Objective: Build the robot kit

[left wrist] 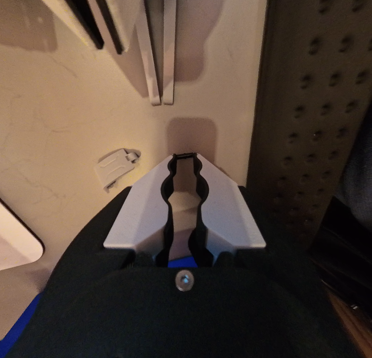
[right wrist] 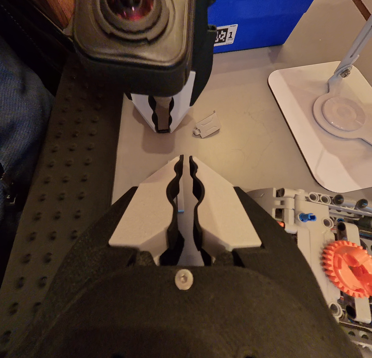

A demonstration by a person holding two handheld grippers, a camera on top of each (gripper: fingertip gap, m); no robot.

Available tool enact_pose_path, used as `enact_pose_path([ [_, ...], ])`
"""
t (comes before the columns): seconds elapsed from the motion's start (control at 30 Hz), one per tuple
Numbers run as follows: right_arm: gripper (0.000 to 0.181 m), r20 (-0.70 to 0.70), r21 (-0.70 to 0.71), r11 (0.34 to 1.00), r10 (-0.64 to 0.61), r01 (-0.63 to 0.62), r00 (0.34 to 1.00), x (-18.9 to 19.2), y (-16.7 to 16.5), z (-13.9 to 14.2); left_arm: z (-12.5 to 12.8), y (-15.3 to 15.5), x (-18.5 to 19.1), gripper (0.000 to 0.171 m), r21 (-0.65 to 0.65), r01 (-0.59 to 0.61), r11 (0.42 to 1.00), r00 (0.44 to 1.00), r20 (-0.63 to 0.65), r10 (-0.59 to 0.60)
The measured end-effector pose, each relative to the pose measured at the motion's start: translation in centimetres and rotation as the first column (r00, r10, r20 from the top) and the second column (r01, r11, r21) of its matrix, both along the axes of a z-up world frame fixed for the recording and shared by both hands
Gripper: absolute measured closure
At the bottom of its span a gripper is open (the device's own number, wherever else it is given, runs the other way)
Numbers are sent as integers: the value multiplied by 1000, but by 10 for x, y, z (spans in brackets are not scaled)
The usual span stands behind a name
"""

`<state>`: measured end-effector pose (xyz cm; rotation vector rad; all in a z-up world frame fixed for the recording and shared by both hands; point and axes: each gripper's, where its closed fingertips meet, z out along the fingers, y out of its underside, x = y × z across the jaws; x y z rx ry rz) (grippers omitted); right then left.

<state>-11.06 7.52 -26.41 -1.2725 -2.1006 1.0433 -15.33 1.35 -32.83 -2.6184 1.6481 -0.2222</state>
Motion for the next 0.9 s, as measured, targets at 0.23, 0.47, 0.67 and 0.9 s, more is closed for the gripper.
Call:
enact_pose_path([
  [0.23, 178, -2, 1, 1000, -6, 6, 1000, 1, 2, 0, 9, 5, -1, 149, 39, -35, 999, 997, 64, 33],
  [0.47, 178, -6, -2, 1000, -2, 2, 1000, 0, 1, 0, 104, -10, -72, 155, 186, -163, 969, 983, 114, 144],
  [0.67, 178, -2, 1, 1000, 0, 0, 1000, 0, 0, -1, 111, -60, -168, 158, 129, -374, 919, 927, 26, 374],
  [0.9, 178, 10, -1, 1000, -3, 3, 1000, -1, 1, -5, 37, -99, -183, 155, -43, -402, 915, 915, 8, 403],
])
